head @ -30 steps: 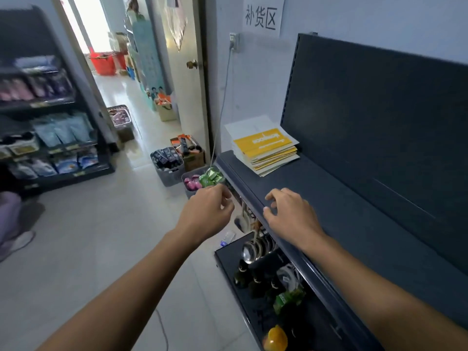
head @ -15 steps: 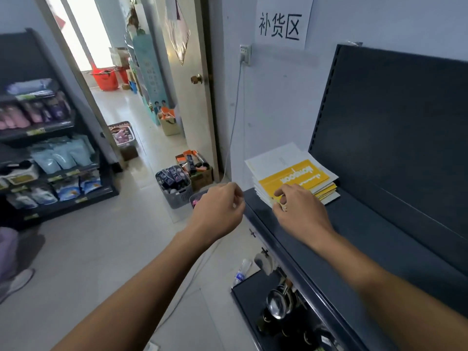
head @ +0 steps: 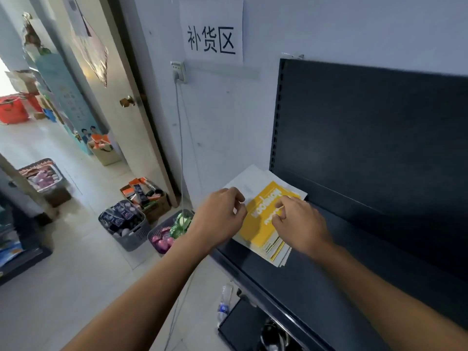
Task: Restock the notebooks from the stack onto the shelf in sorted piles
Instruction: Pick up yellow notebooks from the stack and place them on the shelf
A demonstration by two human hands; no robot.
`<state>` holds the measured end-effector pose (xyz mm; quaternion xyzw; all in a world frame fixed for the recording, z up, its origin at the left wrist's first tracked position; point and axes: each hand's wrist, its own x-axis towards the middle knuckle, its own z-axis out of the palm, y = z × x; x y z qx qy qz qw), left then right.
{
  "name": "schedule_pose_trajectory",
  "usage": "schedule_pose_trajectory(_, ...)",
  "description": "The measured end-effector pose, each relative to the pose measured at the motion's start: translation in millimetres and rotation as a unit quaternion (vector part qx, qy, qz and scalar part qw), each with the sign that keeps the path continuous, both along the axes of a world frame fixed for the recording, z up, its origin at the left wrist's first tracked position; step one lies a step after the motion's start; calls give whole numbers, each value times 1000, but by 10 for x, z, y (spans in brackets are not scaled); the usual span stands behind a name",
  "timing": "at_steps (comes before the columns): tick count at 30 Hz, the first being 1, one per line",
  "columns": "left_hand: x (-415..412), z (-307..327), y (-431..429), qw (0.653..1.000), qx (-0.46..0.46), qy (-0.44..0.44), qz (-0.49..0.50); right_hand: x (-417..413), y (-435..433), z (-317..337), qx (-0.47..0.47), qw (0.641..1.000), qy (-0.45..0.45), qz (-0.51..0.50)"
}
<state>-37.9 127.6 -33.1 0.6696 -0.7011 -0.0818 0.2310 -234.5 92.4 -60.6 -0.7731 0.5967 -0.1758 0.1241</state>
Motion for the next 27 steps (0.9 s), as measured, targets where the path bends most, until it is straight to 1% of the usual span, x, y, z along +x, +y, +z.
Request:
schedule_pose_trajectory(4, 48, -47, -378, 999, 10, -8, -41, -17, -110, -52, 13, 999, -10, -40)
schedule_pose_trajectory(8, 166, -83, -816, 998, -17, -31, -54, 61, -194, -43, 43, 992, -11, -116)
schedule_pose_trajectory(12, 285, -101, -1160, 990, -14, -130, -50, 168, -169, -50, 60, 977, -38, -200)
schedule_pose_trajectory(14, 328, -159, -1290, 986, 8, -155, -65, 240, -144, -92, 70, 965, -59, -244)
schedule_pose_trajectory(17, 368, -255, -1385, 986, 61, -130, -88, 344, -96, -187, 81, 947, -83, -299)
schedule_pose_trajectory(20, 398, -337, -1393, 984, 95, -104, -111, 444, -37, -251, 98, 935, -86, -329)
schedule_pose_trajectory(24, 381, -377, -1436, 983, 107, -79, -129, 500, -9, -281, 105, 935, -77, -330)
schedule_pose_trajectory(27, 352, -401, -1440, 981, 120, -73, -135, 531, 15, -274, 97, 941, -54, -320)
